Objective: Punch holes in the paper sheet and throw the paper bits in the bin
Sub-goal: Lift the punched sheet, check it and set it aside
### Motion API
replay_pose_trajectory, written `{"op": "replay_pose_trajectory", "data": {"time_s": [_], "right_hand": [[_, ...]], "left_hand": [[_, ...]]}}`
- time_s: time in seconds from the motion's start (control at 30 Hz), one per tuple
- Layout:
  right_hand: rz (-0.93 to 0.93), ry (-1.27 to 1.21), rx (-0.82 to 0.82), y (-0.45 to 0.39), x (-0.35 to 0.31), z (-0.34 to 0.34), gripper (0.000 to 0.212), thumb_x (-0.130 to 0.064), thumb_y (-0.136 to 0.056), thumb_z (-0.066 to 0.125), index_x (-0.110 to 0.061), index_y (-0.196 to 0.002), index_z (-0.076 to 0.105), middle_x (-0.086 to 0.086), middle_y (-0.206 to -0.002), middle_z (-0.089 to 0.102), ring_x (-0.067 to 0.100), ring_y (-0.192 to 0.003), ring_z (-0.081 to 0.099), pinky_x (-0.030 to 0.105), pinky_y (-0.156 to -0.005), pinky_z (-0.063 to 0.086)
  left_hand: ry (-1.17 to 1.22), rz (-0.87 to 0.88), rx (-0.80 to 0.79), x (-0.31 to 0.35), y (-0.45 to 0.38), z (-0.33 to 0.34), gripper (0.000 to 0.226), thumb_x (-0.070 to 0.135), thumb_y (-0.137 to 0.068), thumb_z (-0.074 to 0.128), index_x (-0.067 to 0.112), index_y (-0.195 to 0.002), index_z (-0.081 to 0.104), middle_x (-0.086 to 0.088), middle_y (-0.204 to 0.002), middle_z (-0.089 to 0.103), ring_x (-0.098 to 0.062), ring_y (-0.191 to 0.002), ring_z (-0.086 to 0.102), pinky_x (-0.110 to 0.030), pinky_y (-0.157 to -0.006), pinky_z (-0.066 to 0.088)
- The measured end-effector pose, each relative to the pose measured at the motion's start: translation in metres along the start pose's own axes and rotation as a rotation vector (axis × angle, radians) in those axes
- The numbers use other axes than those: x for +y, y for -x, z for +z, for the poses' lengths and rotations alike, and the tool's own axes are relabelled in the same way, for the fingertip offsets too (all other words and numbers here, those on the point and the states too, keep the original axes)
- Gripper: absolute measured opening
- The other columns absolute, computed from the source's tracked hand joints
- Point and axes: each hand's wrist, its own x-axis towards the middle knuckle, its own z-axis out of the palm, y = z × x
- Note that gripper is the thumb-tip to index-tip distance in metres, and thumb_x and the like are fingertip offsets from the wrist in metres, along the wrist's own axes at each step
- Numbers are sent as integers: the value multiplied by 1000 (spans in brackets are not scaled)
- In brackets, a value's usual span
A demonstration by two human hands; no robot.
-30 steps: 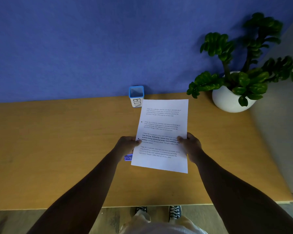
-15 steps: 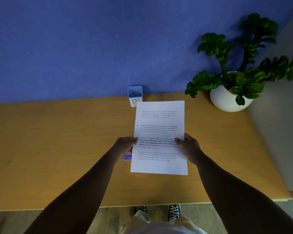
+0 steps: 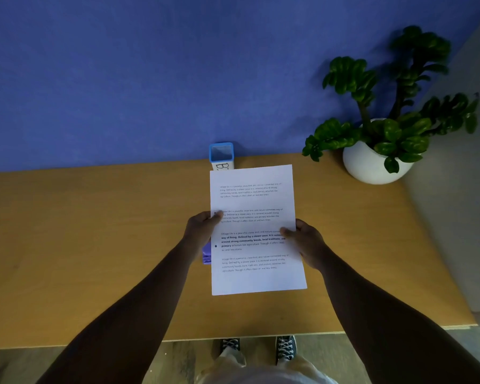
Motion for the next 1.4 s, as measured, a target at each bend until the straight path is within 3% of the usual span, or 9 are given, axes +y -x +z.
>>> {"op": "replay_pose_trajectory", "data": {"time_s": [0.1,0.23,0.37,0.47,0.57,0.8,0.97,1.2,1.4], "right_hand": [[-24,-34,-6,1,-9,2,26,-9,-87,69,-13,-113,67,9,-111,72,33,-103,68,51,-93,54],[-74,-28,1,-1,-26,5,24,-8,-87,68,-14,-110,67,10,-111,72,34,-103,67,51,-92,54],[-205,69,57,-3,-45,12,19,-12,-85,70,-26,-98,68,1,-102,74,23,-93,70,37,-78,59],[-322,182,123,-2,-55,18,19,-16,-83,70,-32,-90,66,-8,-92,73,17,-88,70,35,-75,58],[-416,251,200,-2,-59,21,18,-16,-84,69,-28,-96,65,-9,-90,71,13,-85,67,31,-73,56],[-521,309,315,-1,-50,18,26,-16,-85,66,-19,-111,64,-21,-85,63,-8,-75,59,11,-60,46],[-492,396,309,-1,-30,13,34,-17,-85,67,-15,-119,62,-8,-98,66,7,-79,61,4,-56,43],[-410,518,272,-8,-12,2,33,-14,-88,60,-13,-121,60,3,-106,71,17,-82,64,23,-66,51],[-445,519,250,-10,-25,4,30,-19,-91,58,-18,-121,60,-7,-102,67,14,-87,63,25,-68,52]], "left_hand": [[-57,39,-101,-3,2,-1,30,26,-89,74,9,-114,73,-9,-105,77,-20,-87,74,-31,-68,61],[-32,95,-73,0,1,6,29,20,-85,77,13,-113,74,-2,-104,77,-24,-99,72,-42,-88,58],[24,217,21,9,0,15,19,19,-85,78,16,-104,76,11,-90,77,-14,-84,74,-16,-61,55],[61,268,63,15,-1,24,16,20,-85,78,17,-100,76,5,-96,78,-16,-91,75,-29,-76,59],[106,305,84,17,0,30,10,20,-84,79,23,-92,76,8,-91,79,-11,-87,75,-28,-76,59],[127,409,94,14,9,40,15,15,-87,75,14,-102,75,4,-98,78,-10,-88,74,-19,-70,58],[113,342,72,2,13,43,18,13,-87,76,12,-104,75,7,-94,77,-10,-85,75,-13,-63,54],[-114,241,53,-15,8,35,26,21,-87,75,9,-110,71,-8,-100,75,-29,-76,68,-31,-66,52],[-88,243,72,-12,3,33,24,26,-88,73,14,-109,73,0,-100,77,-20,-91,73,-34,-79,58]]}}
